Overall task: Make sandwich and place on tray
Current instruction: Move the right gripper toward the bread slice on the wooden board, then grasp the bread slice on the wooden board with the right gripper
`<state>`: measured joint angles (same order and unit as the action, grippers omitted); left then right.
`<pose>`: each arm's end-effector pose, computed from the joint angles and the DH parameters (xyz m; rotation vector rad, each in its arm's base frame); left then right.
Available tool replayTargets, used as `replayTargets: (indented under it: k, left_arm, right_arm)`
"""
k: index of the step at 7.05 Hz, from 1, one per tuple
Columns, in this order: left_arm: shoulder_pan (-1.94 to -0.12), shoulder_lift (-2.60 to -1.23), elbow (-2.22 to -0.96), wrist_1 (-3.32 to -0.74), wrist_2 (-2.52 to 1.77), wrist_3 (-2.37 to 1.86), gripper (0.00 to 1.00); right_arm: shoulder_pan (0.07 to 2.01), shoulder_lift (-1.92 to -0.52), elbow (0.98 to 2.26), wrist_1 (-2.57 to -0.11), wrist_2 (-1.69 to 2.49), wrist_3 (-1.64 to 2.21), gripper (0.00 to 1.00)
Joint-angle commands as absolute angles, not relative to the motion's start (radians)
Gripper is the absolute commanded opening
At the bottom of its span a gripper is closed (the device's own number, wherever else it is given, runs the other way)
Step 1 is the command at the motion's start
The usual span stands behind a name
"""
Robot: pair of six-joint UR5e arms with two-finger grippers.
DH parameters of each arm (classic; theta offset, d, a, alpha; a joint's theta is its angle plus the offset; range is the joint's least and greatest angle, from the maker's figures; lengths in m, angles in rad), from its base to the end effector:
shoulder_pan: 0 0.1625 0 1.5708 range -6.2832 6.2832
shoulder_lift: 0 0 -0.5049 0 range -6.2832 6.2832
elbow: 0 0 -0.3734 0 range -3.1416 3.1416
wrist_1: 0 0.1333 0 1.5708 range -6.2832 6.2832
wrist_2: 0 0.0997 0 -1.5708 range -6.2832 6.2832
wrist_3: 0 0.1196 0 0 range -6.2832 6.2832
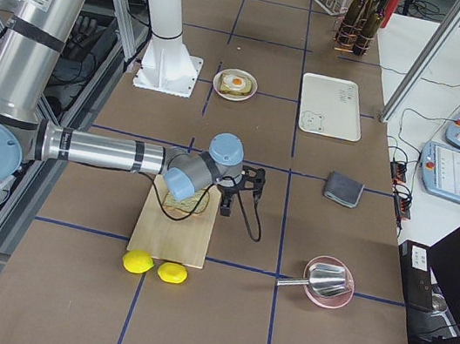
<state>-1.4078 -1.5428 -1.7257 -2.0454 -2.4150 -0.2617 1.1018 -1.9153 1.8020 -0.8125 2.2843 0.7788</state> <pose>0.0351 -0.4841 0.6290 0.3792 0.9171 0.1633 -0.1021 -0.3233 0.6923 0.0985 -0.9169 0.0575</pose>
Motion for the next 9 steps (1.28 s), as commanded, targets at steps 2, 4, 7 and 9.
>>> replayTargets:
  k: [2, 4, 7, 9]
  left_arm:
    - [-1.267, -1.523, -1.763, -2.176, -2.356, -0.591, 1.0]
    - [-1.224, -1.52, -1.776, -2.203, -2.297, -0.641, 1.0]
    - [-1.221, -1.519, -1.787, -2.223, -2.296, -0.692, 1.0]
    - [-1.221, -1.517, -1.793, -2.223, -2.298, -0.692, 1.0]
  right_arm:
    - [1.04, -2.008, 1.802, -0.687, 2.267, 0.895, 1.0]
    - [0.859, -2.008, 1.802, -0.655, 2.092, 1.038, 1.0]
    - [0.773, -2.107, 1.801, -0.507, 2.059, 1.12, 1.0]
    - [0.767, -2.149, 1.799, -0.495, 2.066, 1.117, 0.98]
